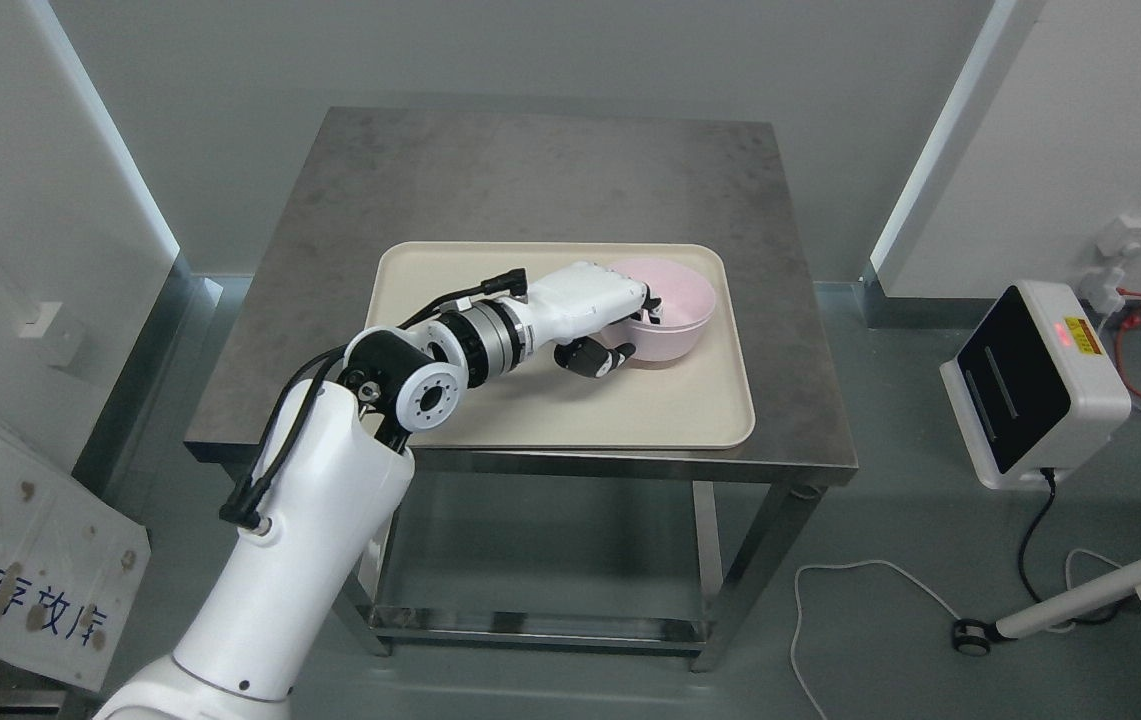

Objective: Stack pink IKEA bowls on left shelf middle
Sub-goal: 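Grip the stacked bowls with the left hand and lift them off the tray, then hold the stacked bowls up in the left hand while turning toward the blue bins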

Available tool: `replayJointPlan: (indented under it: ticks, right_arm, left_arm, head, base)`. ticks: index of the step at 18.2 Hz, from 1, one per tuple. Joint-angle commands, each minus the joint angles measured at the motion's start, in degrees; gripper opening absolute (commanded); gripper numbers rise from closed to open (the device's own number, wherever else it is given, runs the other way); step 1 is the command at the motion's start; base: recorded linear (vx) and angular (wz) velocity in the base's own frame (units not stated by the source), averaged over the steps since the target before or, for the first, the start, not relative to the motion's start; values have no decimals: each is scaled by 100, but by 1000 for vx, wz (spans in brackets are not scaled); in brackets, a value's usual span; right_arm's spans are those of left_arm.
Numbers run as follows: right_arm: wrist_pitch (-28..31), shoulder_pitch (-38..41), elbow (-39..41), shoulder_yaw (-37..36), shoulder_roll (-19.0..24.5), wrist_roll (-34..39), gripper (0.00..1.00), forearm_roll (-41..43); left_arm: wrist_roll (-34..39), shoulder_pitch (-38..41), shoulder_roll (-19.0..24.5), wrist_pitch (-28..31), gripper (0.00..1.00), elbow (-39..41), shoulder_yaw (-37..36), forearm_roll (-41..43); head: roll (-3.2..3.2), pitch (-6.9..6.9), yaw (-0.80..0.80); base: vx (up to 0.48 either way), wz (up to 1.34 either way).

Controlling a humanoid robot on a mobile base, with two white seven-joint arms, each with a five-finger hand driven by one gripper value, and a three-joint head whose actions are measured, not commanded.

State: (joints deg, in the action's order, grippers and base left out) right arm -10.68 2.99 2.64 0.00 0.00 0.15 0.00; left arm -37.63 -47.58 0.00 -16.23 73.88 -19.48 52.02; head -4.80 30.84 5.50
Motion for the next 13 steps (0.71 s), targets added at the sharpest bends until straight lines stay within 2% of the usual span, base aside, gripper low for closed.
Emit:
replayJointPlan:
  ticks: [1,4,7,13]
  right_arm:
    - [5,0,0,-53,-100,2,100,-44]
    - [5,0,0,-53,-100,2,100,-44]
    - [5,0,0,-53,-100,2,100,-44]
    - [5,0,0,-53,-100,2,100,-44]
  left_arm:
    - [-261,-147,100,-573,1,188,1611,-349]
    - [-657,20,100,-1108,1,539,2271,-736]
    - [-798,248,100,-1610,1,917,2624,-842]
    - [-790,372,100,-1901,1,1050,2660,-842]
  head:
    - [0,0,0]
    - [0,0,0]
    - [0,0,0]
    - [0,0,0]
  base:
    - [0,0]
    - [0,0]
    - [0,0]
    - [0,0]
